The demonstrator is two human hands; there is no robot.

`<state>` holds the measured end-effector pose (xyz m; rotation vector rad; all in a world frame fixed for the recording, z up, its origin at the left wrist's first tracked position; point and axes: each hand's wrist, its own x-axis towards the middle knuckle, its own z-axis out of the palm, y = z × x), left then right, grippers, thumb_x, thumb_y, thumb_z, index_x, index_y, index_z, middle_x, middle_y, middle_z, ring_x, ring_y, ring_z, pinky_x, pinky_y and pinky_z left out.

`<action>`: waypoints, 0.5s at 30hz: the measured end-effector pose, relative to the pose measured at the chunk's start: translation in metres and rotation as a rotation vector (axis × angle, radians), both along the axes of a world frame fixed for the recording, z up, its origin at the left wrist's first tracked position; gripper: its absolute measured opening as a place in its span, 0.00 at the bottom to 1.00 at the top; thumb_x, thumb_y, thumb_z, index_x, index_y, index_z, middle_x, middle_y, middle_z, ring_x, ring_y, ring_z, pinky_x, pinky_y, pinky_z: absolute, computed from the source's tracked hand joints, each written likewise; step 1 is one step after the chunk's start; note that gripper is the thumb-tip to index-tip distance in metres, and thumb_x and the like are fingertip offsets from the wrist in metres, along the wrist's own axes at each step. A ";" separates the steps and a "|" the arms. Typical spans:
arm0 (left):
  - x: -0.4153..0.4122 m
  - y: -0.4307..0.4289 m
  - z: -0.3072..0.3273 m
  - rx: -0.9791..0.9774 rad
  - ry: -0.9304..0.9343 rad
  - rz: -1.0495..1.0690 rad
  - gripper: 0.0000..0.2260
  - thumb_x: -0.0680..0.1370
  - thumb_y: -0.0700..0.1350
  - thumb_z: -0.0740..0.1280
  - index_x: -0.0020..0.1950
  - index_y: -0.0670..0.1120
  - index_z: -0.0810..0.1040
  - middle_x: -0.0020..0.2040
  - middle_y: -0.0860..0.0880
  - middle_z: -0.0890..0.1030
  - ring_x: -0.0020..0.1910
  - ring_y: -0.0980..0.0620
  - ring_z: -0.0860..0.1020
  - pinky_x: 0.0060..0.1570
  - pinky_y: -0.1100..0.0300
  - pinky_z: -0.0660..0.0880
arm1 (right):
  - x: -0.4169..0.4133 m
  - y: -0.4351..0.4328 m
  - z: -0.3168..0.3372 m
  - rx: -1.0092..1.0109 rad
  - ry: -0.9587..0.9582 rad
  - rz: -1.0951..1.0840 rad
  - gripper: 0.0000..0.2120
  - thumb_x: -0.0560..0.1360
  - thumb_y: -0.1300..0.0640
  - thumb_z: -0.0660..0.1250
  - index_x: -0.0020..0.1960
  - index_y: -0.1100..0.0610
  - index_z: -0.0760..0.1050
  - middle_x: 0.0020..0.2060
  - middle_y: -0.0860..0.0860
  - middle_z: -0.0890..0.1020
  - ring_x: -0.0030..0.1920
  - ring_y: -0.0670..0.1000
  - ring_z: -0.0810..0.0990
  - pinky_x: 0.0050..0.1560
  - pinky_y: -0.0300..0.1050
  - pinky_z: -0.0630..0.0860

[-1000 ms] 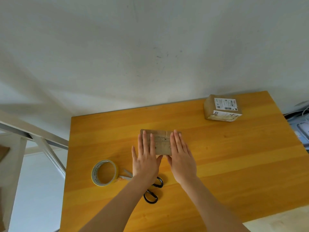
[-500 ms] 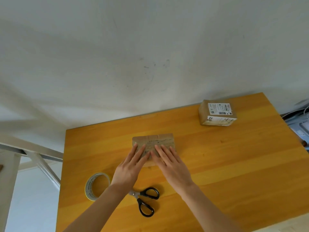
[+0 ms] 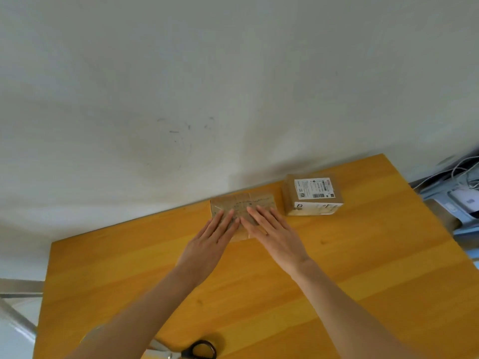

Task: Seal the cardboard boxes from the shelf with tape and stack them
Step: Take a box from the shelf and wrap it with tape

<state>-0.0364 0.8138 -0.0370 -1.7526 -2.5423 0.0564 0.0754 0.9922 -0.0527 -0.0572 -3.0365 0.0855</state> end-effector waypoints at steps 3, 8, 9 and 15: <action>-0.005 0.036 -0.001 0.003 0.007 -0.045 0.41 0.63 0.31 0.75 0.73 0.41 0.63 0.74 0.42 0.64 0.72 0.42 0.63 0.68 0.49 0.63 | 0.001 0.035 -0.001 0.029 -0.005 -0.029 0.51 0.55 0.69 0.82 0.74 0.56 0.66 0.72 0.57 0.69 0.72 0.57 0.68 0.70 0.56 0.66; -0.009 0.085 0.001 0.020 -0.007 -0.091 0.37 0.66 0.28 0.71 0.73 0.39 0.63 0.74 0.41 0.59 0.72 0.40 0.59 0.69 0.48 0.60 | 0.006 0.073 0.005 0.035 -0.015 -0.097 0.51 0.54 0.72 0.81 0.73 0.57 0.67 0.71 0.59 0.70 0.70 0.58 0.70 0.68 0.58 0.69; -0.010 0.093 0.000 0.022 -0.010 -0.105 0.37 0.68 0.28 0.69 0.75 0.39 0.59 0.75 0.41 0.55 0.74 0.40 0.54 0.71 0.48 0.55 | 0.007 0.077 0.006 0.037 -0.017 -0.115 0.50 0.55 0.73 0.80 0.73 0.58 0.67 0.72 0.59 0.69 0.70 0.58 0.70 0.69 0.58 0.68; -0.008 0.128 -0.016 -0.054 -0.006 -0.133 0.36 0.78 0.32 0.49 0.70 0.47 0.23 0.70 0.45 0.23 0.69 0.44 0.25 0.66 0.55 0.26 | 0.017 0.101 0.006 -0.031 -0.011 -0.230 0.45 0.61 0.75 0.76 0.75 0.60 0.65 0.73 0.61 0.65 0.72 0.58 0.67 0.71 0.57 0.61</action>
